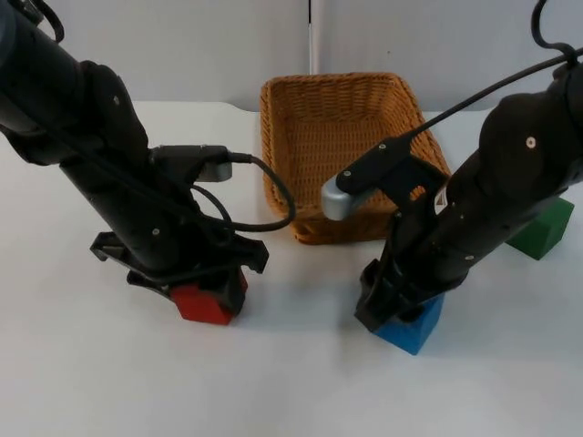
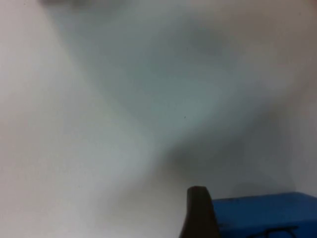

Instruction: Pick up one cube with each hand and place exactly two cubes into the same basket, leaving the remaining cube outside.

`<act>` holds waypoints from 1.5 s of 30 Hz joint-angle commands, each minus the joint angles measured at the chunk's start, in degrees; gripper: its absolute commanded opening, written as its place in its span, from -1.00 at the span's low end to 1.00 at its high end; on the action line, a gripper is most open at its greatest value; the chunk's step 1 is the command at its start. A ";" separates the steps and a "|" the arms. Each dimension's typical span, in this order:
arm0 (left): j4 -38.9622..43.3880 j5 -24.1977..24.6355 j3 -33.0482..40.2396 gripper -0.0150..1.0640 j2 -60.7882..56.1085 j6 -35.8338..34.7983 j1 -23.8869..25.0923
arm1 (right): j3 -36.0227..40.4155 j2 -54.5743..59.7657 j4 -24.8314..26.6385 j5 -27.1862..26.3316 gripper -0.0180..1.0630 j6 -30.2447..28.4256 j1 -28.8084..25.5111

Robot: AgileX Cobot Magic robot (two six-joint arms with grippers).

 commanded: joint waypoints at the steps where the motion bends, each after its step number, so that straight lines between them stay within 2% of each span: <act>1: -0.82 0.68 -0.09 -0.98 -0.65 -0.58 -0.26 | -0.15 -1.55 -0.20 1.00 -0.97 0.30 0.15; 13: 0.16 6.13 0.01 -0.98 -9.94 -0.58 -0.26 | -0.15 -11.68 -0.20 7.51 -0.97 0.30 0.15; 21: 3.76 9.16 0.01 -0.98 -19.48 -3.52 -0.26 | -0.15 -20.63 -0.20 9.00 -0.97 0.30 0.15; 30: 3.89 9.77 0.01 -0.98 -26.18 -3.88 -0.26 | -0.15 -26.52 -0.20 10.45 -0.97 0.30 0.15; 45: 4.11 9.64 0.01 -0.98 -26.69 -3.88 -0.26 | -0.15 -27.13 -0.20 9.26 -0.97 1.56 -0.56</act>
